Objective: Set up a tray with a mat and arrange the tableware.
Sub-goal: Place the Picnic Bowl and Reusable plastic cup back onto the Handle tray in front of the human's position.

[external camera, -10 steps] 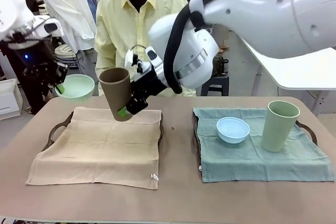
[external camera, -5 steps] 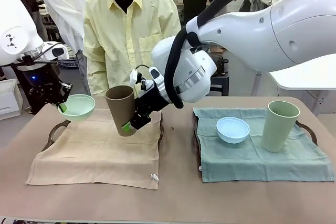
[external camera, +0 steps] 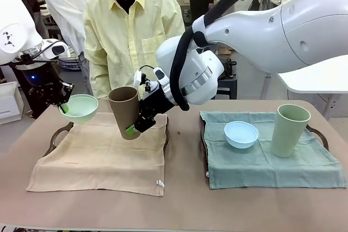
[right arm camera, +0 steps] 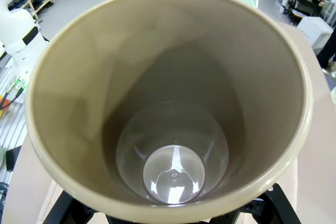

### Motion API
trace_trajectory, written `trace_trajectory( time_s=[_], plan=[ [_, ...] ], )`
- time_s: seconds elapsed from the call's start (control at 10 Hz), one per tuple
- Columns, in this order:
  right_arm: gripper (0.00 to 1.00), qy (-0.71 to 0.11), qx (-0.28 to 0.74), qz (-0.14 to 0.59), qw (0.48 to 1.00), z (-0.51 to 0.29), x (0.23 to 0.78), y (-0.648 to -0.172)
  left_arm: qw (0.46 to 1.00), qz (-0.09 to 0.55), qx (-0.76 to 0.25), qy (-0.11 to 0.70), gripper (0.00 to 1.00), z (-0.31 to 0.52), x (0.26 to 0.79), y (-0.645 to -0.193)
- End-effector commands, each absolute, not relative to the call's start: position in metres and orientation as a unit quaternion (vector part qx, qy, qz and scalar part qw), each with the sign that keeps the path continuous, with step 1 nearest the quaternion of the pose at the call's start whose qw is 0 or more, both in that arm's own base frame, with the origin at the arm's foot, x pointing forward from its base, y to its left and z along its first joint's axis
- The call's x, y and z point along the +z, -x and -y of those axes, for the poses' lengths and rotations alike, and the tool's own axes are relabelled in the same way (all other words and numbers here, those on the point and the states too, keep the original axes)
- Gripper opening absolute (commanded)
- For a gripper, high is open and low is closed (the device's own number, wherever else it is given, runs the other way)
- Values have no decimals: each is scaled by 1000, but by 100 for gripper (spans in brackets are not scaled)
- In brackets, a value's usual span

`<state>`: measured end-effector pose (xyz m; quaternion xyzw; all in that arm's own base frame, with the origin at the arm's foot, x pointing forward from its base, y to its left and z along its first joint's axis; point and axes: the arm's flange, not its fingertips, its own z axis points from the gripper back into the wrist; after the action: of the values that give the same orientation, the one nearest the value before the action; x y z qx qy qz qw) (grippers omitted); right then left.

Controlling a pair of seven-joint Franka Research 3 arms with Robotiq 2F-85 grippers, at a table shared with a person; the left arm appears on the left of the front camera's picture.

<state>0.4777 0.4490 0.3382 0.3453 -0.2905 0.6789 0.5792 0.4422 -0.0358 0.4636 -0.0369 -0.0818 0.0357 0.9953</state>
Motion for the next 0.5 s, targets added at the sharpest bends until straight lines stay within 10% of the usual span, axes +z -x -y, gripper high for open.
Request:
trace_trajectory(
  time_s=[0.0,0.4],
  plan=[
    [80,-349,689,299,560,-449,335,-477,994,86,35,60,4,32,456,-440],
    [80,-354,688,307,554,-448,322,-479,994,93,25,53,4,38,430,-441]
  ],
)
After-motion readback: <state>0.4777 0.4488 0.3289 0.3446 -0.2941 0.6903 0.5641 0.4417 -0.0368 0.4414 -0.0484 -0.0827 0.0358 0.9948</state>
